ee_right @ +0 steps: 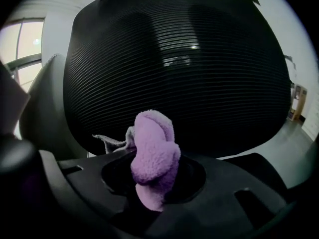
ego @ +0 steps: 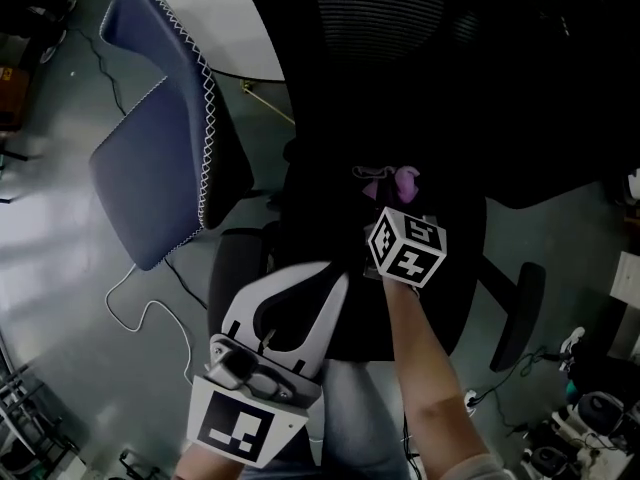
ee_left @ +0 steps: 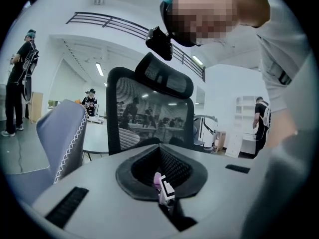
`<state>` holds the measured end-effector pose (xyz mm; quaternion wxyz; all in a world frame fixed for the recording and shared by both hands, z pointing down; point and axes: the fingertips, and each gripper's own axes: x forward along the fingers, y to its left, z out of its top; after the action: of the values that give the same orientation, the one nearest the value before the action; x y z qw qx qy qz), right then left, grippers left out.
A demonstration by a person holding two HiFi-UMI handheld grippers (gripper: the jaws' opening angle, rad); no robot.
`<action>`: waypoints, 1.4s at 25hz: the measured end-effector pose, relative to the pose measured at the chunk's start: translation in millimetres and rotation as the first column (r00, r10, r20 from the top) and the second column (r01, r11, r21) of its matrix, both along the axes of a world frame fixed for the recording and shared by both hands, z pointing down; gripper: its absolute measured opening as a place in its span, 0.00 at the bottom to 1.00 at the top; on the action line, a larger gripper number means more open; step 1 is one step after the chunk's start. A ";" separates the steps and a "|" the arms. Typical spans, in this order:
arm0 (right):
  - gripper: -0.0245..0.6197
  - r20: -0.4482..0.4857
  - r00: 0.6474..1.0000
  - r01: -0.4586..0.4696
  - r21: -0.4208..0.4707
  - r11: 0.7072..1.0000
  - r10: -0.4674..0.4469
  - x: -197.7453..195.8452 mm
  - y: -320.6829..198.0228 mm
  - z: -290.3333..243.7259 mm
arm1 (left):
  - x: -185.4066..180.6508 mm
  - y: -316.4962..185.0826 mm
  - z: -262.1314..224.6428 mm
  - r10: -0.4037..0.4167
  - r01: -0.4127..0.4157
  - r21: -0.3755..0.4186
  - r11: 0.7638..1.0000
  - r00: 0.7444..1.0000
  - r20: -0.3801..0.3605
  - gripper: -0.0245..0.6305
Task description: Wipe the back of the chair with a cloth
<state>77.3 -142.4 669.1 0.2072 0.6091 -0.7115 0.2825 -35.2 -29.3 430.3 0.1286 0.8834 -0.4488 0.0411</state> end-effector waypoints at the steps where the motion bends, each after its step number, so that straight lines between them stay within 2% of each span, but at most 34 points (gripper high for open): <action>1: 0.21 0.002 1.000 0.010 -0.003 1.000 -0.010 -9.1 0.1 1.0 | -4.0 -0.3 0.2 -0.002 0.002 0.001 1.000 1.000 -0.001 0.06; 8: 0.21 0.006 0.998 0.069 -0.010 0.998 -0.069 -54.1 1.9 6.7 | -32.3 -1.8 3.6 -0.031 0.031 0.001 1.000 1.000 -0.005 0.06; 17: 0.21 0.018 0.986 0.166 -0.025 0.986 -0.165 -98.2 21.1 12.6 | -40.3 14.4 6.8 -0.054 0.053 -0.004 0.999 0.998 -0.022 0.06; 21: 0.21 0.013 0.982 0.190 -0.034 0.981 -0.189 -125.5 25.1 13.8 | -60.0 18.5 10.0 -0.068 0.068 -0.011 0.998 0.997 -0.029 0.06; 29: 0.21 0.008 0.978 0.208 -0.034 0.978 -0.208 -136.7 25.1 15.8 | -72.5 12.7 14.5 -0.074 0.074 -0.014 0.997 0.996 -0.046 0.06; 35: 0.21 0.052 0.969 0.242 0.021 0.970 -0.243 -142.2 30.8 -4.3 | -65.0 8.5 10.5 -0.062 0.062 -0.002 0.998 0.997 -0.039 0.06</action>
<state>-64.9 -111.6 664.9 0.2164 0.5112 -0.7880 0.2662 -100.2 -20.7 440.9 0.1390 0.8695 -0.4735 0.0200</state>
